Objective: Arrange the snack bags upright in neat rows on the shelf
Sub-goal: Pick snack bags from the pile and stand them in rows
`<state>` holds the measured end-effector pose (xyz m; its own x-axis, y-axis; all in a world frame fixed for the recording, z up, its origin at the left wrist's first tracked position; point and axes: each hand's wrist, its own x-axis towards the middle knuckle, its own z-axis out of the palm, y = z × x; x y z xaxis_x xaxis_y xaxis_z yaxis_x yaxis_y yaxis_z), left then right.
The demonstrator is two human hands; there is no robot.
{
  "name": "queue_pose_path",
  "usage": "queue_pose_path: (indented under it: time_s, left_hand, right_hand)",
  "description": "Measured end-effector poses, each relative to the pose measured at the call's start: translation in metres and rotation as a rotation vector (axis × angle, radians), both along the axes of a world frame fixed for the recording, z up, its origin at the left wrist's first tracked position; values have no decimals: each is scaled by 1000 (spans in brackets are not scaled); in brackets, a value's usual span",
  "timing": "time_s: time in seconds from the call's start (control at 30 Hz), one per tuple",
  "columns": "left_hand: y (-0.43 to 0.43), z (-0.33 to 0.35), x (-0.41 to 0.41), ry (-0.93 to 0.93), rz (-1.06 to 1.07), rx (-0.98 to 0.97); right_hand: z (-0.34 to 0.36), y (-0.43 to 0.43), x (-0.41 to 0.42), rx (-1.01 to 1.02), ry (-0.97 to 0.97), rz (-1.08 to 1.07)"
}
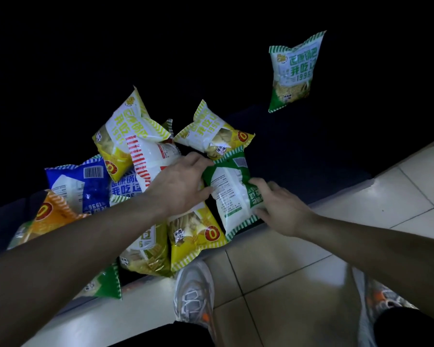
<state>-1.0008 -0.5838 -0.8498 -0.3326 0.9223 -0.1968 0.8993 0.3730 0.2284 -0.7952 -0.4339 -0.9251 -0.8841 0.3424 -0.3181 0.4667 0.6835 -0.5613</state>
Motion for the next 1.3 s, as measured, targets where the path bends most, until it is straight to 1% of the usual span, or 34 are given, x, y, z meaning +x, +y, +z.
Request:
queue_pose_path:
  time_s: [0.13, 0.23, 0.33, 0.4, 0.53, 0.63, 0.7, 0.77, 0.9, 0.97, 1.03, 1.1, 1.17, 1.2, 1.3]
  left_hand:
    - [2, 4, 3, -15, -8, 18]
    - [6, 12, 7, -45, 6, 67]
    - [11, 24, 12, -79, 29, 133]
    - [13, 30, 15, -105, 53, 163]
    - [17, 31, 19, -107, 80, 164]
    - [19, 30, 21, -112, 80, 154]
    - [22, 28, 22, -115, 79, 152]
    - [25, 27, 23, -123, 78, 144]
    - [36, 26, 24, -84, 59, 152]
    - [45, 29, 26, -46, 16, 159]
    - [58, 29, 29, 42, -66, 86]
    - [71, 25, 33, 74, -93, -38]
    - [80, 18, 34, 10, -63, -120]
    - [82, 14, 33, -42, -33, -126]
    - [86, 8, 27, -174, 68, -78]
  right_hand:
    - [19, 7, -3, -38, 149, -24]
    - [43, 15, -6, -64, 299, -60]
    - [67, 22, -6, -9, 447, -144]
    - [78, 27, -3, 11, 486, -174]
    - [80, 35, 1, 51, 429, -171]
    - [76, 44, 4, -47, 366, -226]
    - [71, 50, 6, -68, 332, -188]
    - [65, 55, 8, -37, 312, -149]
    - [61, 64, 6, 68, 326, -141]
    - [65, 67, 4, 65, 353, -129]
    - [68, 68, 5, 36, 376, -120]
    - [68, 68, 8, -8, 404, -141]
    - [67, 68, 13, -63, 438, -213]
    - [65, 69, 15, -78, 446, -251]
    - [58, 77, 26, -37, 394, -319]
